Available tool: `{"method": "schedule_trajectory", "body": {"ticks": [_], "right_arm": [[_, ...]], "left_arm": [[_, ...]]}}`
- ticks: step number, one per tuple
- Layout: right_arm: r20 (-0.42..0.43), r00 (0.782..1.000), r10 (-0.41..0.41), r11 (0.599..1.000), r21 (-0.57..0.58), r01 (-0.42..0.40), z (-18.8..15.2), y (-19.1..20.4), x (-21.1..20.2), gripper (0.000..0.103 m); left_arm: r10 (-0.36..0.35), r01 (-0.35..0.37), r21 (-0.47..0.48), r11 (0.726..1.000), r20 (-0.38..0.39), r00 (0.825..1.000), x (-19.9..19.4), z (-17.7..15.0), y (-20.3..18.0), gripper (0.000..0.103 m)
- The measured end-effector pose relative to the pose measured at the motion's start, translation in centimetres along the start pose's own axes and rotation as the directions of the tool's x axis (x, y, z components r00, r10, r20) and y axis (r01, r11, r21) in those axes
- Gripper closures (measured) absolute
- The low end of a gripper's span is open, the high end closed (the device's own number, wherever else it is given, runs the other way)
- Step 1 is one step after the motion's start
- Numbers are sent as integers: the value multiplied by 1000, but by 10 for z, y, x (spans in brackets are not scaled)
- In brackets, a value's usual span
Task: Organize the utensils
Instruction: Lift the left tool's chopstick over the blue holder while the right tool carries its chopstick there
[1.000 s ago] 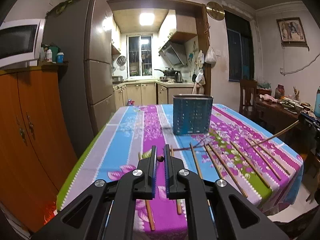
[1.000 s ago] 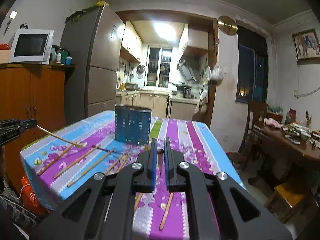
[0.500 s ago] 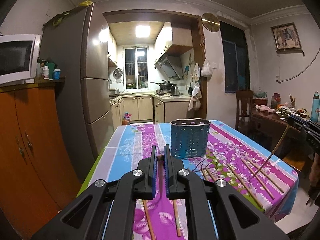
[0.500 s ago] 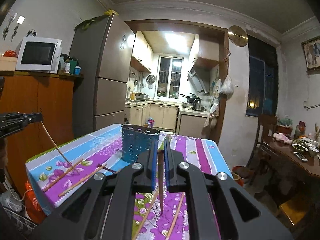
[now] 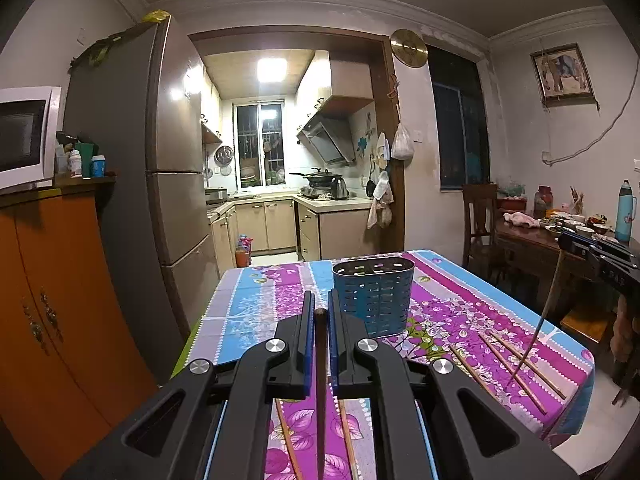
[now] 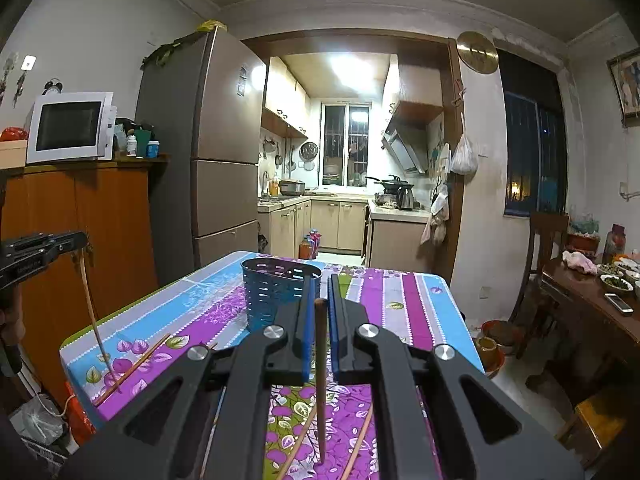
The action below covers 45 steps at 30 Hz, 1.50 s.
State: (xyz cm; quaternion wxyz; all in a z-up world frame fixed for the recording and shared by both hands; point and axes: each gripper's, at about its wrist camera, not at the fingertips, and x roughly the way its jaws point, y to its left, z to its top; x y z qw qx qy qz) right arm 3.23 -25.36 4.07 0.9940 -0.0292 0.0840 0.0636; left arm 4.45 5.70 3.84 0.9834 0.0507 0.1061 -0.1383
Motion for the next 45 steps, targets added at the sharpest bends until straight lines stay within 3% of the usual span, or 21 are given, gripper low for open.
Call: {"method": "schedule_trajectory", "body": {"ticks": [10, 17, 25, 35, 45], "right_arm": [[11, 999, 32, 999, -6, -32, 18, 0, 14, 98], [39, 997, 70, 998, 0, -71, 48, 1, 43, 98], [96, 991, 90, 996, 5, -91, 86, 4, 81, 98], [213, 973, 91, 995, 29, -100, 141, 3, 122, 98], [202, 976, 76, 992, 85, -95, 137, -5, 191, 98]], "left_arm": [[-41, 41, -27, 999, -10, 999, 24, 9, 5, 95], [-66, 68, -21, 997, 57, 996, 42, 33, 0, 95], [-99, 106, -46, 993, 133, 986, 91, 82, -3, 95], [-89, 111, -74, 991, 255, 963, 154, 155, -9, 95], [-90, 110, -59, 992, 264, 960, 222, 156, -24, 95]]}}
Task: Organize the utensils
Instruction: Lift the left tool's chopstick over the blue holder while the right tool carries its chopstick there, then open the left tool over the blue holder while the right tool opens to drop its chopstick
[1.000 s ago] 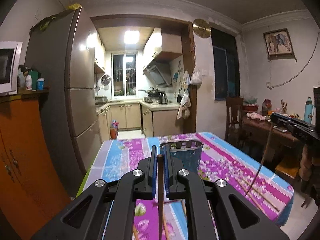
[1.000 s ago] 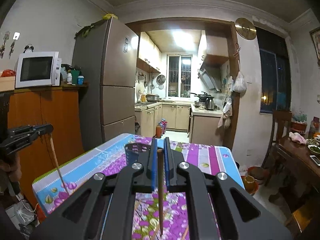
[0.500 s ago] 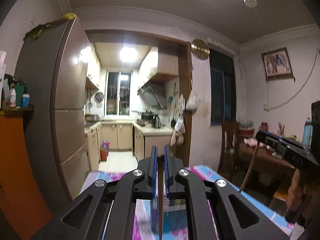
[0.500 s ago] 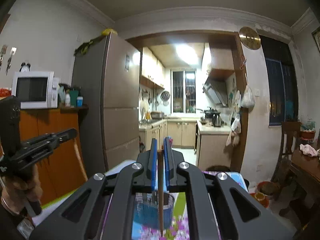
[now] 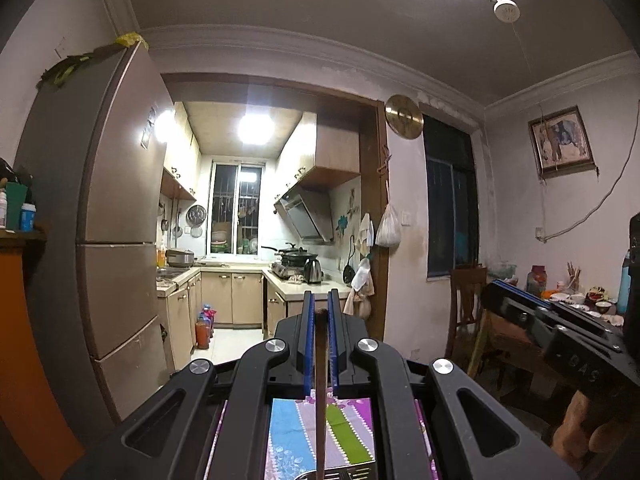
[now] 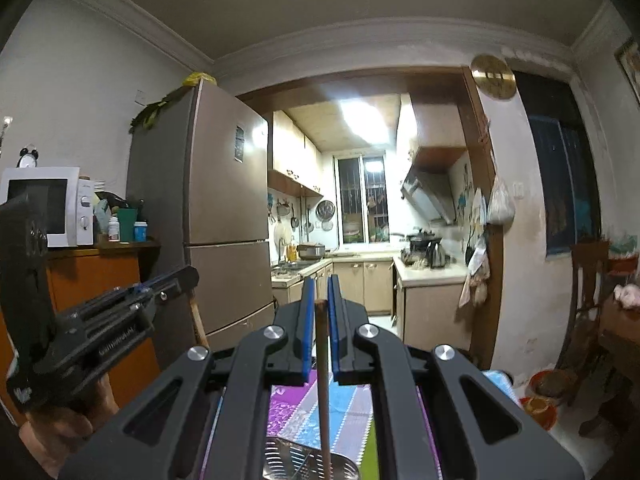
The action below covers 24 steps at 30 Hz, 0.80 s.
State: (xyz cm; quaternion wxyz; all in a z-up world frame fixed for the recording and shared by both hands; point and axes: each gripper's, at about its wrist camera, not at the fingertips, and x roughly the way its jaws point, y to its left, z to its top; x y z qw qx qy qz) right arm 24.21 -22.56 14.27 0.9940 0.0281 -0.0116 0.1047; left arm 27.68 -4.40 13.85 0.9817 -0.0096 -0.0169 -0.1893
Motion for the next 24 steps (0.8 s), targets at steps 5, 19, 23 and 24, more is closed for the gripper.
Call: {"method": "schedule_trajectory", "body": {"ticks": [5, 19, 23, 24], "right_arm": [[-55, 998, -7, 998, 65, 10, -32, -9, 28, 98], [-172, 983, -58, 993, 89, 74, -94, -2, 37, 86], [-107, 991, -75, 992, 92, 85, -72, -6, 16, 70], [-82, 993, -80, 992, 87, 87, -62, -7, 5, 70]], "left_arm": [[1, -2, -18, 1000, -44, 999, 21, -37, 5, 95], [27, -30, -18, 999, -140, 990, 29, -110, 19, 95], [39, -42, -31, 999, -92, 995, 9, -89, 26, 95], [45, -48, -36, 998, -68, 997, -1, -80, 28, 94]]}}
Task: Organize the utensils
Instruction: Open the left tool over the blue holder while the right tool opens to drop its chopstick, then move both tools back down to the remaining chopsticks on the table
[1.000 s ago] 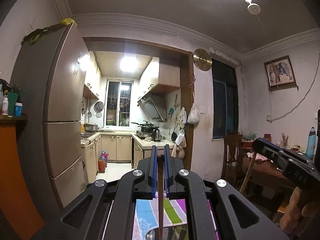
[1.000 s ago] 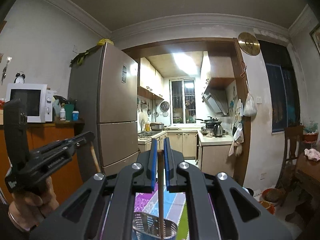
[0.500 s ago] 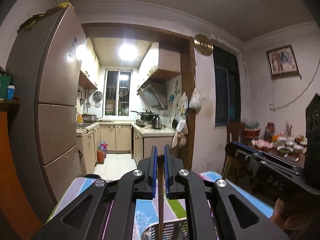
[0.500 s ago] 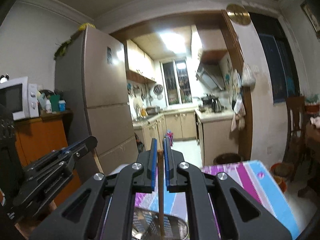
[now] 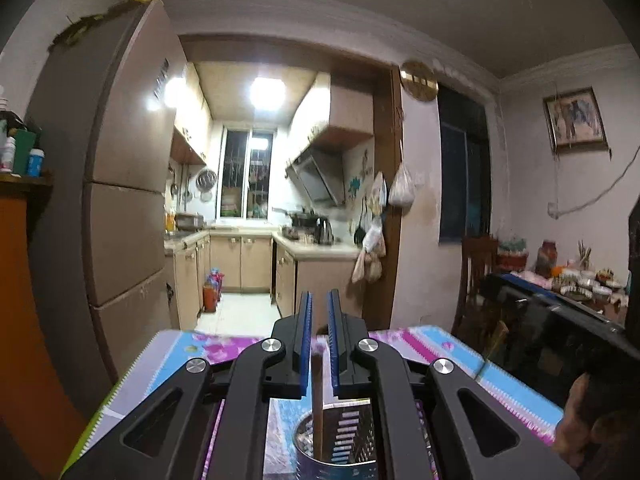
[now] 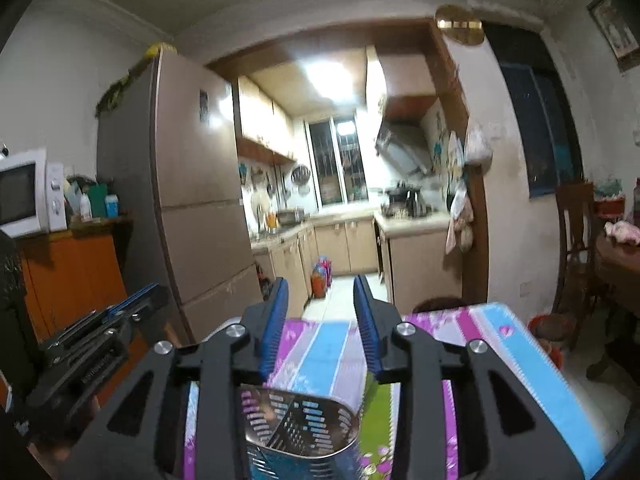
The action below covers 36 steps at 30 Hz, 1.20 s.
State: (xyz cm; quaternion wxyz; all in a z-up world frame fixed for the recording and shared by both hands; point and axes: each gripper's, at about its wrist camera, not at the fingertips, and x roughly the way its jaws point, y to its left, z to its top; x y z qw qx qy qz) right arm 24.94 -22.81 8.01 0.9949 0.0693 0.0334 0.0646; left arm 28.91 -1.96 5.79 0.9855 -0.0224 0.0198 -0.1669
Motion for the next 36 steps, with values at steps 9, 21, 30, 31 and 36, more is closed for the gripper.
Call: {"method": "schedule_trajectory", "body": {"ticks": [9, 21, 30, 31, 36], "right_arm": [[147, 989, 5, 998, -67, 5, 37, -32, -157, 56], [-104, 978, -182, 979, -112, 171, -87, -44, -272, 29], [-346, 909, -234, 972, -85, 218, -177, -42, -280, 30], [-364, 904, -225, 974, -95, 204, -184, -37, -280, 33], [-437, 887, -148, 987, -117, 107, -218, -17, -281, 45]], "left_arm": [[62, -60, -18, 998, 205, 977, -148, 49, 36, 70], [84, -81, 33, 996, -116, 990, -281, -70, 29, 64], [-1, 47, 101, 994, -419, 908, -305, -188, -23, 64], [-15, 73, 118, 990, -437, 899, -304, -194, -30, 64], [-60, 112, 79, 991, -486, 872, -306, -210, -41, 64]]}}
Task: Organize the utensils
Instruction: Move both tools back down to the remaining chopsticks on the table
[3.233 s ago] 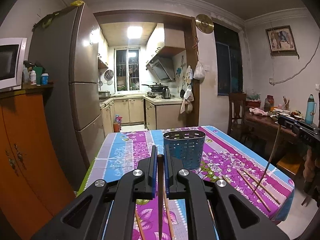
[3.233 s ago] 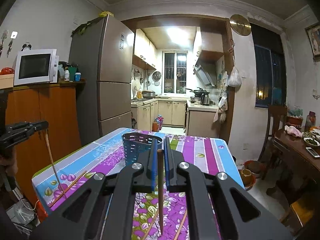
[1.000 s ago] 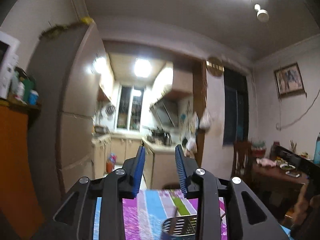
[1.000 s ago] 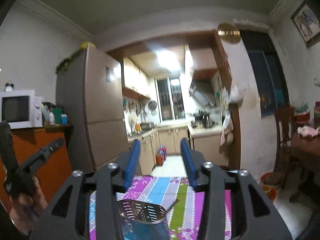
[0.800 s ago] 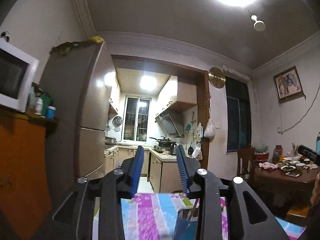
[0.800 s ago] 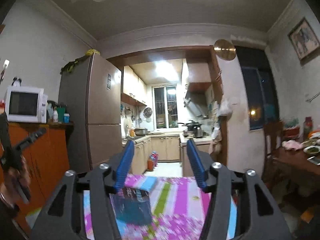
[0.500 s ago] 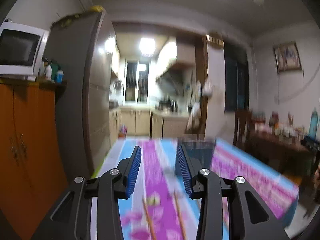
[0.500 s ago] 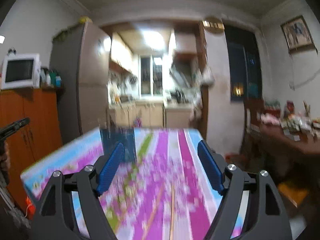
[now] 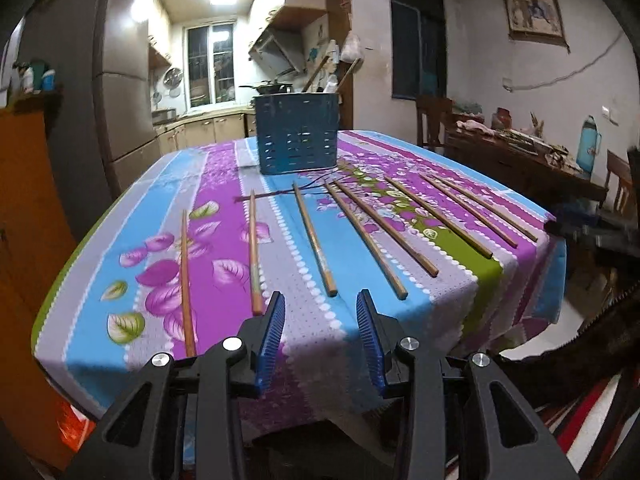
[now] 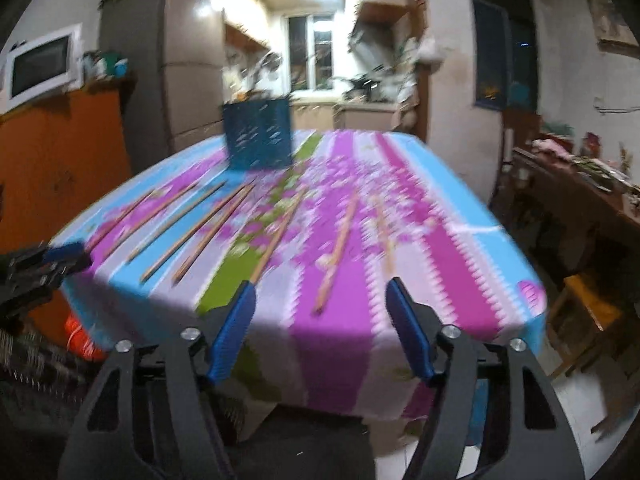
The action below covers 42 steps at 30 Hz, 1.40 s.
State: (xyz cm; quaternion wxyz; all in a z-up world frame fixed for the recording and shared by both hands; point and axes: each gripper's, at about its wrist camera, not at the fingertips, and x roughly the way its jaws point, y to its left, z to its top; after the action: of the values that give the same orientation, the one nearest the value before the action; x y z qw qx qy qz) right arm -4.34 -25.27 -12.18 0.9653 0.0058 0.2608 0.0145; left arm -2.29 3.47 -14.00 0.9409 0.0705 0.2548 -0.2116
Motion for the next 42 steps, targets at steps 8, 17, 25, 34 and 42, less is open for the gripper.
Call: {"method": "schedule_trajectory", "body": {"ticks": [8, 17, 25, 34, 42], "right_arm": [[44, 997, 65, 990, -128, -59, 4, 38, 13, 76], [69, 992, 110, 969, -229, -92, 22, 92, 30, 81], [-1, 995, 100, 975, -200, -98, 13, 111, 53, 81], [-20, 999, 42, 987, -156, -45, 4, 120, 73, 82], [-9, 1000, 11, 988, -151, -12, 1, 125, 74, 93]], "left_arm": [[56, -58, 72, 996, 38, 998, -1, 5, -3, 66], [-14, 7, 106, 994, 63, 998, 15, 19, -13, 83], [36, -46, 149, 988, 67, 997, 33, 8, -24, 82], [15, -18, 110, 994, 34, 999, 55, 1, -19, 82], [-22, 19, 61, 998, 46, 999, 64, 2, -8, 82]]}}
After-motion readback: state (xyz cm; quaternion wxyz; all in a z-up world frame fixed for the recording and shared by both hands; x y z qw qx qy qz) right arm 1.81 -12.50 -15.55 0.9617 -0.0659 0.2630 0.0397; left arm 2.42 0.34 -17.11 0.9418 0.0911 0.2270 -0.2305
